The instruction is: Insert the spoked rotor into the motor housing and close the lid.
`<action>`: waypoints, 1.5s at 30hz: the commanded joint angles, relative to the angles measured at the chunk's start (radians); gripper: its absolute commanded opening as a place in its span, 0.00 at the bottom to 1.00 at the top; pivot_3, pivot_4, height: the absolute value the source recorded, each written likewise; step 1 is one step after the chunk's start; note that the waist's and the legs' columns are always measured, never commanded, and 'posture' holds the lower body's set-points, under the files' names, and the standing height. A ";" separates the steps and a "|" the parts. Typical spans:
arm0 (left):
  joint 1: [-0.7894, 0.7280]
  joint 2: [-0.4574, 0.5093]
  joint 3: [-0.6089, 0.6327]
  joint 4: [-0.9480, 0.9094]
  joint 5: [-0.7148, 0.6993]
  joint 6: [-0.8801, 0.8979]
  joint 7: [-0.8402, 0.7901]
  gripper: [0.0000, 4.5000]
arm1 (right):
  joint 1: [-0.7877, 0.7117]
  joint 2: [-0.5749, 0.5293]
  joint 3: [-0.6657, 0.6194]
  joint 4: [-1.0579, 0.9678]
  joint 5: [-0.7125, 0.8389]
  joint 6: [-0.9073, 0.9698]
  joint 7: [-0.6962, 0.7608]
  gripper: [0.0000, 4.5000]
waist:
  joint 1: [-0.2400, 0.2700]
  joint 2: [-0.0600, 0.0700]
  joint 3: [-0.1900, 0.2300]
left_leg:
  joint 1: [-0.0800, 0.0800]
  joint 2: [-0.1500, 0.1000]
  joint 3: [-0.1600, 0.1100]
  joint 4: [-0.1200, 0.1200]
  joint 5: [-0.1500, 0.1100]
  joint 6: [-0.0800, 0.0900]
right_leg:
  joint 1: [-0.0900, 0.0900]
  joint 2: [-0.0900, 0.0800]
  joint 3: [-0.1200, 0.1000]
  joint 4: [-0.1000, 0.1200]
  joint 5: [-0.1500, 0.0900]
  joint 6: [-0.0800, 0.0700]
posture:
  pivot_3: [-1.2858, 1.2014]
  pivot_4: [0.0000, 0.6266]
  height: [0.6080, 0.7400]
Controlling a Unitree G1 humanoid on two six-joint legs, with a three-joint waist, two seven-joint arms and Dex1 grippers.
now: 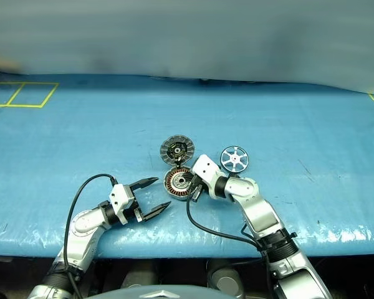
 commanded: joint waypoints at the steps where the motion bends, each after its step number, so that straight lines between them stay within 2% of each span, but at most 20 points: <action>1: -0.001 0.002 0.008 -0.010 0.003 -0.013 0.001 1.00 | 0.010 -0.003 0.008 -0.005 0.019 -0.002 0.034 0.01 | 0.000 0.000 0.000 | 0.000 0.000 0.000 0.000 0.000 0.000 | 0.000 0.000 0.000 0.000 0.000 0.000 | 0.52 0.24 1.00; 11: -0.004 0.001 0.006 -0.006 0.005 -0.014 0.002 1.00 | 0.037 0.000 0.000 -0.094 0.104 0.033 0.094 0.01 | -0.001 0.000 0.000 | 0.000 0.000 0.000 -0.002 0.000 0.000 | -0.001 0.000 0.000 0.000 0.000 0.000 | 0.52 0.24 1.00; 29: 0.002 -0.004 0.010 -0.007 0.011 -0.015 0.010 1.00 | 0.055 0.012 0.030 -0.098 0.084 0.048 0.073 0.01 | 0.001 0.000 0.000 | 0.000 0.000 0.000 -0.001 0.000 0.000 | -0.001 0.000 0.000 0.000 0.000 0.000 | 0.52 0.24 1.00; 45: 0.001 -0.005 0.010 -0.003 0.010 -0.014 0.008 1.00 | 0.028 0.008 -0.009 -0.097 0.084 0.036 0.046 0.01 | 0.001 0.000 0.000 | 0.000 0.000 0.000 -0.001 0.000 0.000 | -0.001 0.000 0.000 0.000 0.000 0.000 | 0.52 0.24 1.00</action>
